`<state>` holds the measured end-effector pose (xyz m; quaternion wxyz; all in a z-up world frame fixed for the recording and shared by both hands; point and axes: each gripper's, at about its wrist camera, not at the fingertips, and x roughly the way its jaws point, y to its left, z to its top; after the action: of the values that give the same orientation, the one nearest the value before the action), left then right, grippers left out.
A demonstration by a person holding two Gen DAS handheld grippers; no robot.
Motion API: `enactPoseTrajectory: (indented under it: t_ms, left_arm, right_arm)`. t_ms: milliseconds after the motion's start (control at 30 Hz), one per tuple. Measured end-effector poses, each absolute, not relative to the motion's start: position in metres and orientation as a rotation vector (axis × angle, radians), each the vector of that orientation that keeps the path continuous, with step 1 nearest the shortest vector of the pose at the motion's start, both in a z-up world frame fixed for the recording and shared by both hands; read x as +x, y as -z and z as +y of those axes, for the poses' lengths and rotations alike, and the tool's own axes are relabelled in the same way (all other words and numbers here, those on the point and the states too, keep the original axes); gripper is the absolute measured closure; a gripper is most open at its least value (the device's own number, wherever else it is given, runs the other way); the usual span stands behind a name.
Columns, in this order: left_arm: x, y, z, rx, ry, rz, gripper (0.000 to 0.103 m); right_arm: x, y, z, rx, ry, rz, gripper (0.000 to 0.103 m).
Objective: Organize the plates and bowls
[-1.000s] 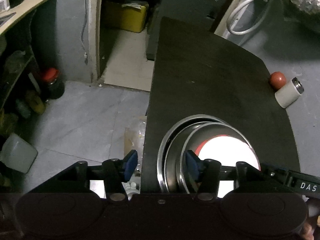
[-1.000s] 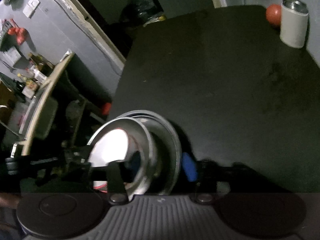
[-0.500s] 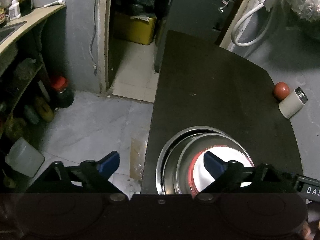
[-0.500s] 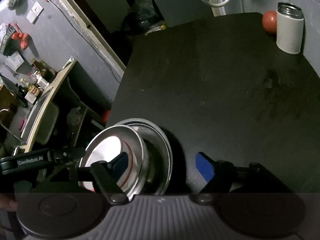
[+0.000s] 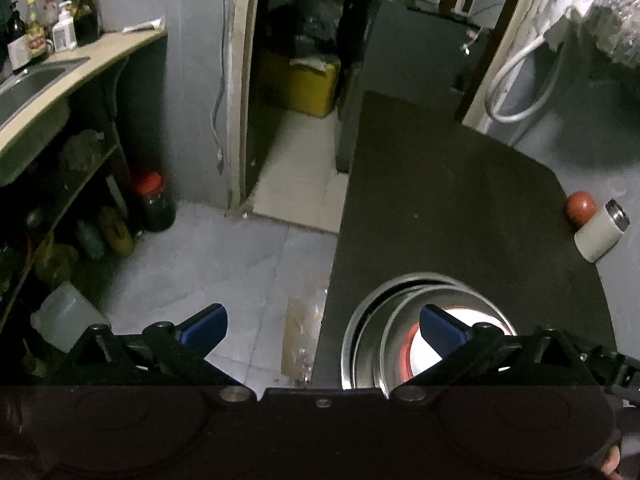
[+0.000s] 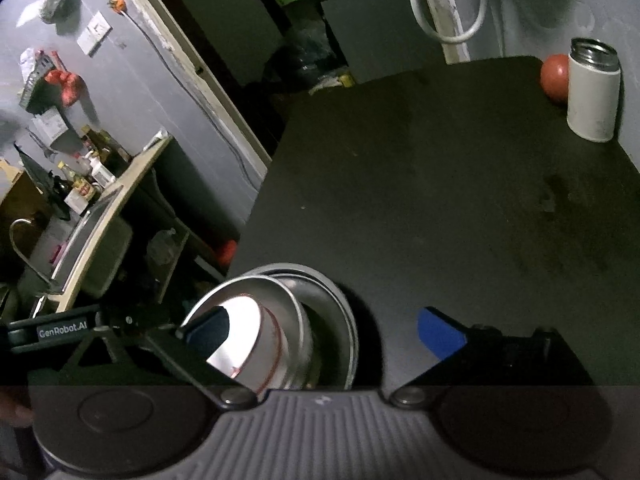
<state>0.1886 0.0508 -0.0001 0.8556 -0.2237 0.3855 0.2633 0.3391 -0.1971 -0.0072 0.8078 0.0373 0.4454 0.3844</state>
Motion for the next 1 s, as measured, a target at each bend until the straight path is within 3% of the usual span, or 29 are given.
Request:
enactPoseTrajectory:
  t_ms: [633,1000]
  left_arm:
    - [0.159,-0.016,0.047,-0.335,-0.379,0.645,0.001]
    - [0.107,-0.017,0.048,-0.244,-0.256,0.607,0.001]
  right_arm:
    - [0.276,-0.02,-0.21,0.076,-0.627,0.632,0.0]
    - [0.193,-0.019,-0.225,0.107,-0.417,0.577,0.0]
